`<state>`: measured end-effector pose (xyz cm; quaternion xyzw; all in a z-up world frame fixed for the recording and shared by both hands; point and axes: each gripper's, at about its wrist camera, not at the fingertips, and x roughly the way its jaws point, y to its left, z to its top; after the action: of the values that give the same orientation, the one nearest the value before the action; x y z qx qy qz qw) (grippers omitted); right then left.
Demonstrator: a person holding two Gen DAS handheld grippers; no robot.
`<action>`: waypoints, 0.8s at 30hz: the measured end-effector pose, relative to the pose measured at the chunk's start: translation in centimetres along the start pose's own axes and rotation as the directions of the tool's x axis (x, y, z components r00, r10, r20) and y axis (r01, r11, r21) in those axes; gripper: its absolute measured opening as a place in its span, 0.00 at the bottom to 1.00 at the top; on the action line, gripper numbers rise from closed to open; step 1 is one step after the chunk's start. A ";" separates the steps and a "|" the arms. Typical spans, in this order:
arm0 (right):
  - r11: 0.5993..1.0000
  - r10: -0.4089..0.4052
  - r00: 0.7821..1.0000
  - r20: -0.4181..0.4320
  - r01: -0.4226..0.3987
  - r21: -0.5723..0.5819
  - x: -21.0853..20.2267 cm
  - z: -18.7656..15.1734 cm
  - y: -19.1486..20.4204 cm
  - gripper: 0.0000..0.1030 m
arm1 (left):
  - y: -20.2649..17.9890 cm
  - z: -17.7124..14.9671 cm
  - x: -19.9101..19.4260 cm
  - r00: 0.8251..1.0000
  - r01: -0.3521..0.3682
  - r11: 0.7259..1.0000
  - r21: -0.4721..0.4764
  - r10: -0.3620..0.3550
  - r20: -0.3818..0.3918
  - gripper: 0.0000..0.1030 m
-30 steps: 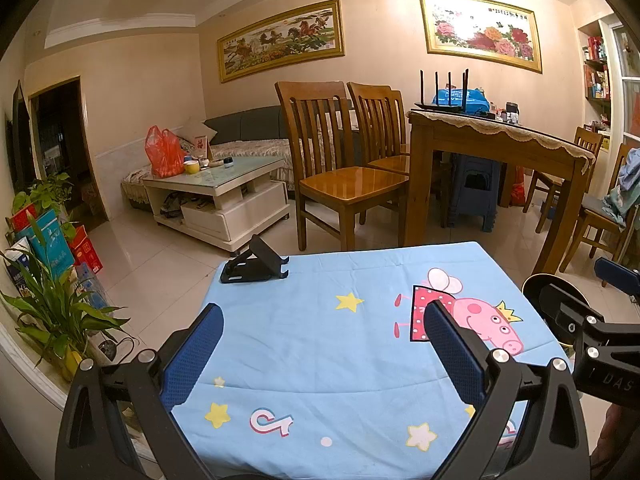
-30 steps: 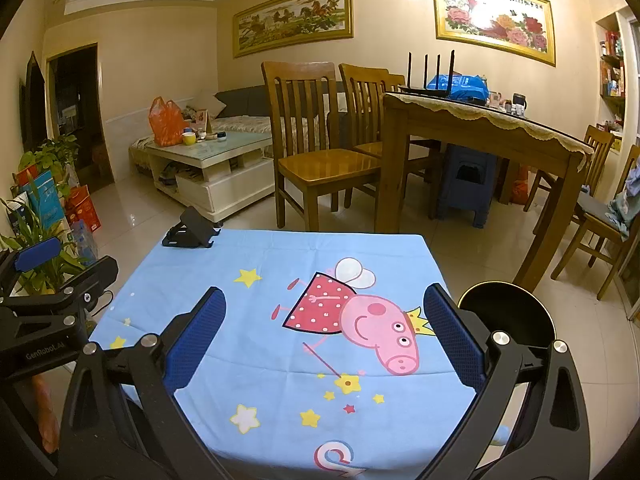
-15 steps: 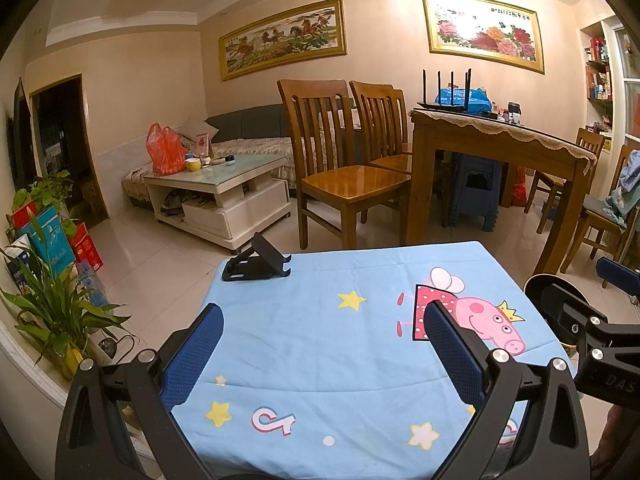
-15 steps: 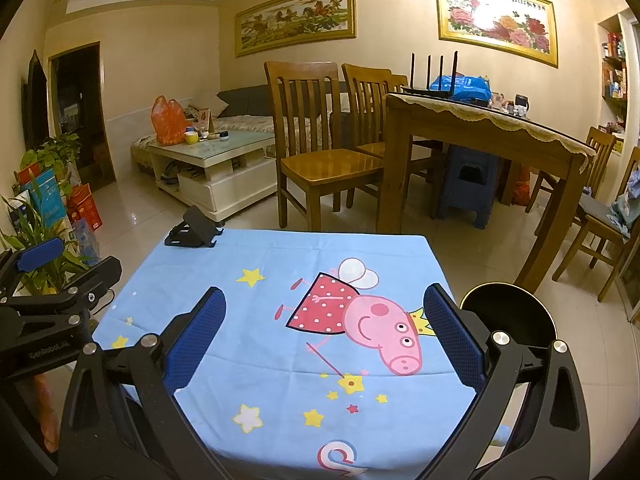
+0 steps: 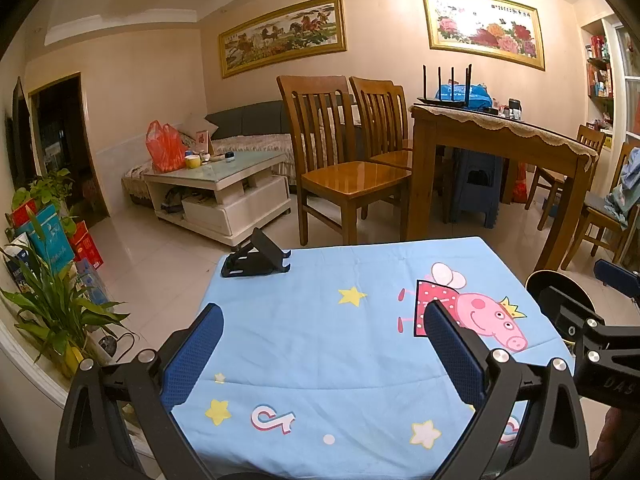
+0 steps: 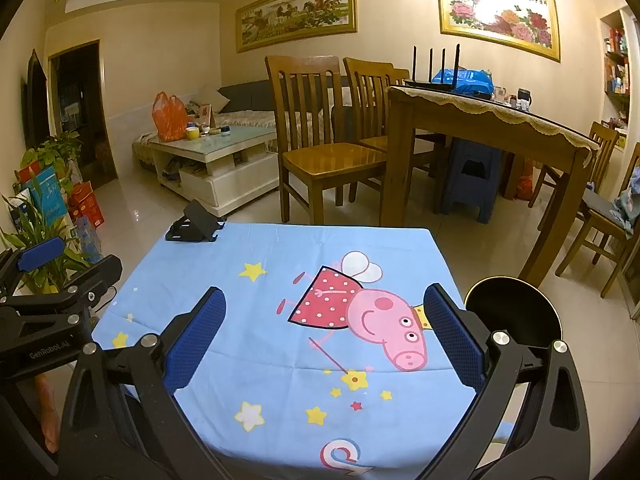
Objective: Collect trash
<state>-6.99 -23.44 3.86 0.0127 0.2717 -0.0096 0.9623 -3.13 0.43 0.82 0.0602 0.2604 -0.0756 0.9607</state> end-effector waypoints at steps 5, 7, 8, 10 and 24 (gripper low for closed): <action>1.000 0.001 1.000 -0.008 -0.001 0.003 0.4 -0.1 -0.5 0.95 | 0.0 -0.4 0.5 1.000 0.022 1.000 -0.020 -0.022 -0.018 0.94; 1.000 -0.001 1.000 -0.008 0.001 0.004 0.4 -0.2 -0.5 0.95 | 0.2 -0.5 0.9 0.998 0.051 0.998 -0.041 -0.053 -0.041 0.94; 1.000 -0.001 1.000 -0.008 0.001 0.003 0.3 -0.1 -0.6 0.95 | 0.2 -0.6 1.1 0.997 0.057 0.997 -0.047 -0.059 -0.048 0.94; 1.000 -0.001 1.000 -0.010 0.001 0.003 0.3 -0.2 -0.6 0.95 | 0.1 -0.8 1.5 0.996 0.053 0.997 -0.049 -0.057 -0.065 0.94; 1.000 -0.007 1.000 -0.025 0.007 0.004 0.6 -0.1 -1.2 0.95 | 0.4 -1.0 2.4 0.997 -0.022 0.999 -0.031 0.019 -0.079 0.94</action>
<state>-6.62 -24.67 3.42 0.0141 0.2839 -0.0133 0.9587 -1.53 0.66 -1.27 0.0503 0.2987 -0.0592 0.9512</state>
